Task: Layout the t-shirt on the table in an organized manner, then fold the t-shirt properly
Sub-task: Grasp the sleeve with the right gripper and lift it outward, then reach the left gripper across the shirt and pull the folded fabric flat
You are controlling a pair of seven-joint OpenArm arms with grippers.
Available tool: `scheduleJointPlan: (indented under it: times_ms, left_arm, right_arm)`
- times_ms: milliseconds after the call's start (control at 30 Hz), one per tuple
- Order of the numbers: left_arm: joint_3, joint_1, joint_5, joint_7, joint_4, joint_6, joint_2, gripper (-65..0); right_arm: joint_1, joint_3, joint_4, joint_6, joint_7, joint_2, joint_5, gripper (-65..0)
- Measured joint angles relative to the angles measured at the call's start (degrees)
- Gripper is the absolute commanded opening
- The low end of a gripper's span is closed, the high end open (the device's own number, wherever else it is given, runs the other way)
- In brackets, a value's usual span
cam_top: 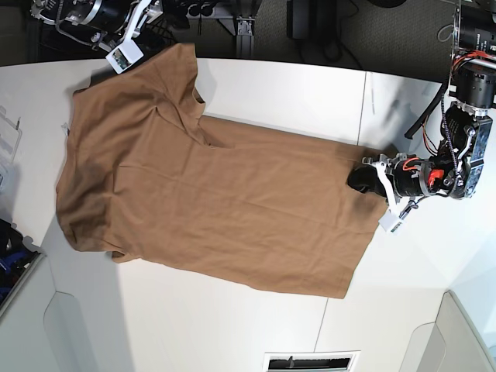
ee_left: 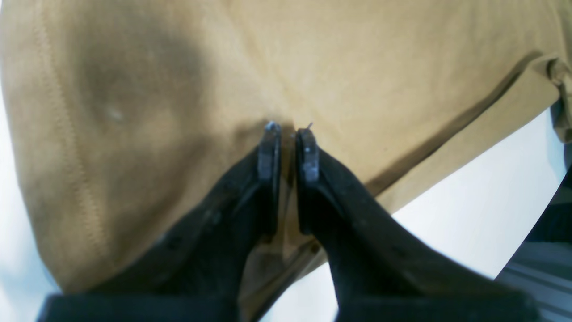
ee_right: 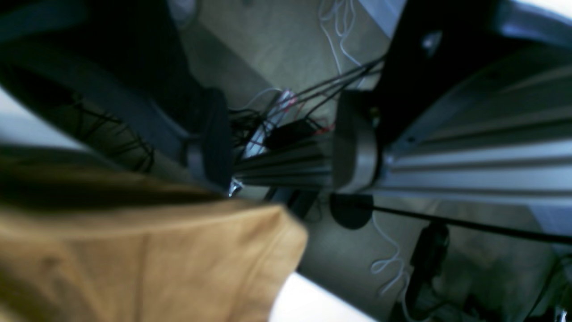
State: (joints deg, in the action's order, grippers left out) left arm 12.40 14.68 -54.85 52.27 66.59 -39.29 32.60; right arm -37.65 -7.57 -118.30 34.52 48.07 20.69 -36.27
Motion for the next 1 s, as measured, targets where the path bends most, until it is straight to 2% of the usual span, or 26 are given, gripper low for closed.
scheduleJointPlan:
  times_ms: [100, 167, 200, 233, 300, 333, 467, 600, 700, 867, 1000]
  left_arm:
    - [0.0, -0.1, -3.0, 0.1, 1.4, 0.0, 1.6, -55.4]
    - [0.0, 0.0, -3.3, 0.0, 4.5, 0.0, 3.1, -55.4]
    - [0.0, 0.2, -3.2, -0.1, 6.1, 0.0, 3.5, -55.4]
    - [-0.1, 0.3, -3.2, -0.2, 7.6, 0.0, 3.5, -55.4]
    - [-0.1, 0.3, -3.2, -0.3, 9.1, 0.0, 3.0, -55.4]
    - [-0.1, 0.3, -2.6, -0.5, 9.2, 0.0, 2.4, -55.4]
    - [0.0, -0.1, 2.4, -2.2, 8.6, 0.0, -0.1, -55.5]
    - [0.0, -1.0, 2.7, -1.9, 8.4, 0.0, -3.3, -55.9]
    - [0.0, -1.0, 2.7, -1.8, 8.4, 0.0, -6.6, -57.3]
    - [2.1, -4.2, 7.3, -1.3, 12.4, 0.0, -13.0, -57.9]
    - [7.1, -4.8, 14.1, -2.8, 13.8, -0.2, -18.8, -57.9]
  right_arm:
    - [0.2, -1.3, -4.2, -0.5, -0.3, 0.9, -0.1, -30.5]
    - [0.6, -3.7, -6.8, -1.5, -3.4, 0.9, -0.1, -31.7]
    - [1.3, -5.1, -7.4, -2.0, -5.2, 0.7, -0.2, -35.5]
    - [2.4, -6.6, -7.4, -3.1, -6.6, 0.4, 0.2, -42.1]
    - [5.5, -9.2, -6.5, -6.6, -7.0, -2.0, 4.4, -61.1]
    - [7.1, -10.0, -5.3, -6.6, -7.1, -3.1, 5.9, -65.0]
    - [12.1, -10.2, 2.2, -5.8, -9.4, -4.3, 9.5, -65.0]
    - [19.4, -10.1, 12.8, -6.0, -10.8, -4.2, 13.9, -65.0]
    - [23.8, -10.1, 20.7, -6.3, -11.4, -3.7, 13.8, -65.0]
    - [27.3, -10.2, 28.3, -5.9, -12.3, -3.9, 12.4, -65.0]
    - [31.3, -10.3, 32.7, -5.9, -12.9, -3.9, 12.3, -65.0]
